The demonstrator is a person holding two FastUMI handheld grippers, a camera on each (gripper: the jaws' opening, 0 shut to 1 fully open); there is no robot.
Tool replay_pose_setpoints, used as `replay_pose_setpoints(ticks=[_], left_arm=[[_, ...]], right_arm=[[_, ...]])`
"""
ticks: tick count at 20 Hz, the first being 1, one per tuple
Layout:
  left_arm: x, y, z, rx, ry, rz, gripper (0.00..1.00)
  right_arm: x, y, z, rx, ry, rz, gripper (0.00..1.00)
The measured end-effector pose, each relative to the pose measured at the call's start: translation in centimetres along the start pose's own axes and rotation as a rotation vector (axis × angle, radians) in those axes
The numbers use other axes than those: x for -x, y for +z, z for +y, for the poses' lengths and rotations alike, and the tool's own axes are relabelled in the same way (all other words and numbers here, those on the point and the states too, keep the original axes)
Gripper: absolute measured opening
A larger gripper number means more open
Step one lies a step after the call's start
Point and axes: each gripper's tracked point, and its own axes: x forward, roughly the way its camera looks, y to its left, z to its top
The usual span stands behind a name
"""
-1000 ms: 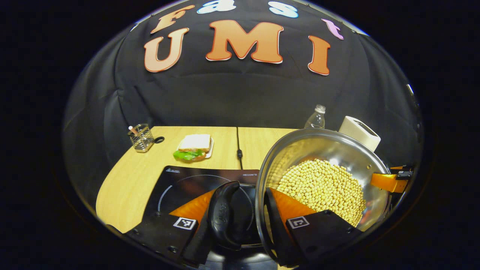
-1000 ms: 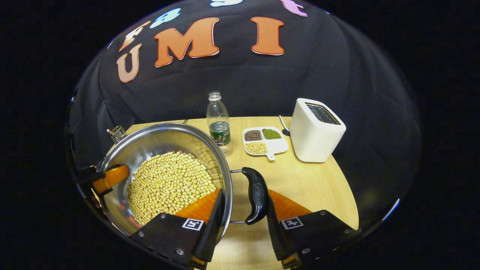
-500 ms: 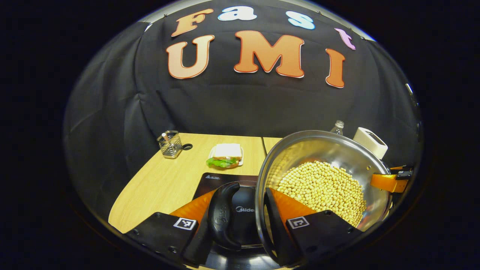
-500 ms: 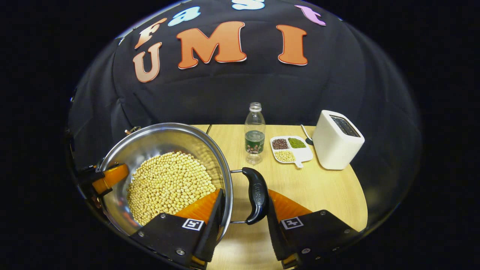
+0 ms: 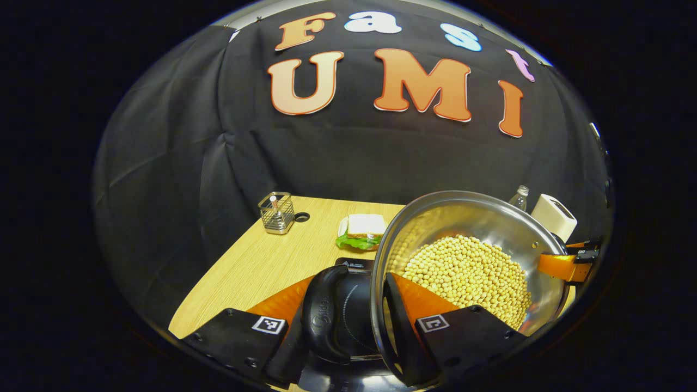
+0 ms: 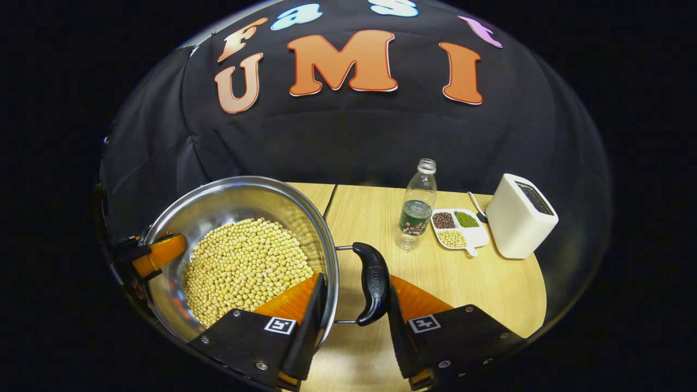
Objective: First push the handle of the pot to place it horizontally, then grasp the pot with both hands and set it on the induction cooktop.
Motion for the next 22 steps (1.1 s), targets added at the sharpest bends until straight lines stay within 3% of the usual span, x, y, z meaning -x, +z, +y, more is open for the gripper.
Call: replay_pose_setpoints(ticks=[8,12,16,22], left_arm=[[-3.0,-0.8,3.2,0.002,0.009,0.008,0.77],[-3.8,-1.8,3.2,0.015,-0.014,0.026,0.77],[-5.1,-2.8,3.3,0.012,-0.028,0.045,0.7],[-6.7,-4.0,3.3,0.011,-0.043,0.067,0.74]], right_arm=[[-2.9,-0.6,3.1,0.003,0.009,0.024,0.61],[-3.3,-0.9,3.7,0.01,-0.001,0.039,0.61],[-4.6,-1.8,4.0,0.011,-0.013,0.056,0.61],[-5.8,-2.6,4.0,0.0,-0.021,0.08,0.61]])
